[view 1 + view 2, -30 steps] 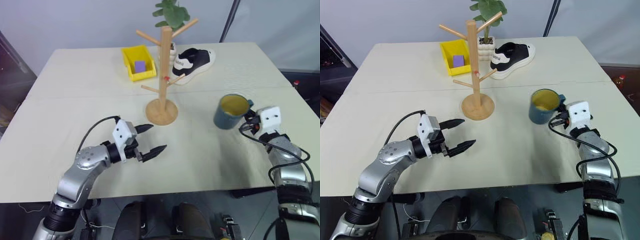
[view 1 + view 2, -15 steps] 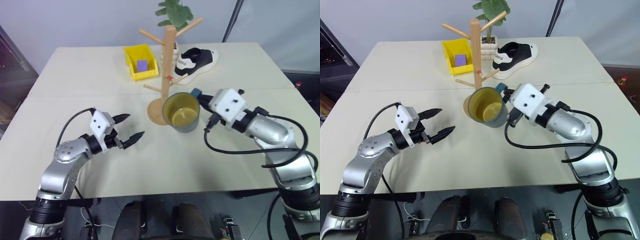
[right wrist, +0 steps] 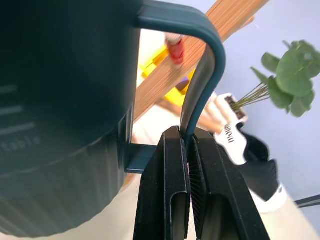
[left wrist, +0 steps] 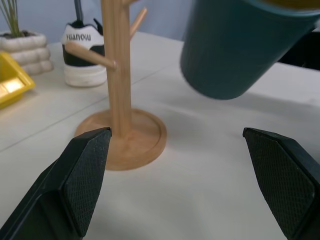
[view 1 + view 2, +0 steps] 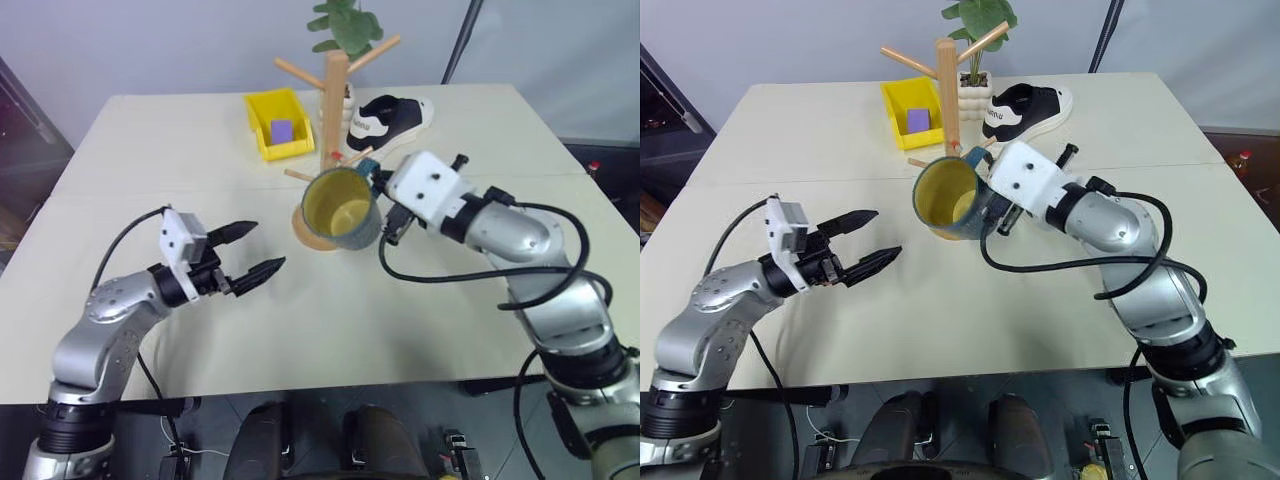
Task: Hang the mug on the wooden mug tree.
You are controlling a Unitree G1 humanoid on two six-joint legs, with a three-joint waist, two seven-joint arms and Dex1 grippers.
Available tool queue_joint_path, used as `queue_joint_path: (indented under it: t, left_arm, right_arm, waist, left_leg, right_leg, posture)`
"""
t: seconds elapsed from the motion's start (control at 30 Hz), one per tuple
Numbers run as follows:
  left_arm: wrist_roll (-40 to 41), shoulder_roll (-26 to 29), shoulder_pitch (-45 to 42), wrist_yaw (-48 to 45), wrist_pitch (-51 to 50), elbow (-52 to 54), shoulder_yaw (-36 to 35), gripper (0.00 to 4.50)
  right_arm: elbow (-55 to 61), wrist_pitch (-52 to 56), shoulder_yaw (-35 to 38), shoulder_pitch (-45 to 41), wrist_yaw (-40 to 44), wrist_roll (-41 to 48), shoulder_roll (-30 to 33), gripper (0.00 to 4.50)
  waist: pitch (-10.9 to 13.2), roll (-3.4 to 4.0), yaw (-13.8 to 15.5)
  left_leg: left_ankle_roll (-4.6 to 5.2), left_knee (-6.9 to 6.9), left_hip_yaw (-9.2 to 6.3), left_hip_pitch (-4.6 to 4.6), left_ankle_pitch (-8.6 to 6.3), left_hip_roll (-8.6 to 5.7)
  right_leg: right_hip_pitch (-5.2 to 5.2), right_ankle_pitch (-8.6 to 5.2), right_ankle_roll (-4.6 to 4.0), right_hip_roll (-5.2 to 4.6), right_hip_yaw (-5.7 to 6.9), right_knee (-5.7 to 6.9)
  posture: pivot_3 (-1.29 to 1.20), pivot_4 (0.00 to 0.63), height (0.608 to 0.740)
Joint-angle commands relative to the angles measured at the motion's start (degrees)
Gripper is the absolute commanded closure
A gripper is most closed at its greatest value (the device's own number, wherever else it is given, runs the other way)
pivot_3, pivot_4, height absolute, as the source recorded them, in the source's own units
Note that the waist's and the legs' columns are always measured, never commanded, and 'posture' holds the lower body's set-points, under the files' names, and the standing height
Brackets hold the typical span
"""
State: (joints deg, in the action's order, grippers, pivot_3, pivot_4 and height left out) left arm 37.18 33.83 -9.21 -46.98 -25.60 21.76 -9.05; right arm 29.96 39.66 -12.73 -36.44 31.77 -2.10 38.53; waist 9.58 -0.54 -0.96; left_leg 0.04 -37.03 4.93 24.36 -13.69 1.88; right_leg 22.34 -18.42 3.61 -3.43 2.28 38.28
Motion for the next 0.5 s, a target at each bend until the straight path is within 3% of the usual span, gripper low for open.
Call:
queue_joint_path:
  t: [0.03,0.5]
  left_arm:
    - [3.49,0.62,-1.46,1.14,-1.03,2.78,-3.52,0.0]
    - [7.96,0.33,-2.55,4.56,-2.58,5.02,-5.64,0.0]
  right_arm:
    - [-1.09,-0.42,-0.86,-3.72,-0.39,-2.03,-1.24,4.44]
    - [-9.34,-2.88,-4.98,-9.96,1.65,-6.72,-3.55,4.44]
  waist:
    - [0.01,-0.01,0.01]
    - [0.01,-0.02,0.06]
  left_leg:
    - [0.0,-0.01,0.0,0.0,0.0,0.0]
    - [0.01,-0.04,0.02,0.01,0.0,-0.04]
  right_leg:
    - [0.01,0.0,0.0,0.0,0.0,0.0]
    - [-0.02,0.01,0.02,0.0,0.02,0.01]
  posture:
    - [0.0,0.15,0.74]
    - [0.0,0.15,0.74]
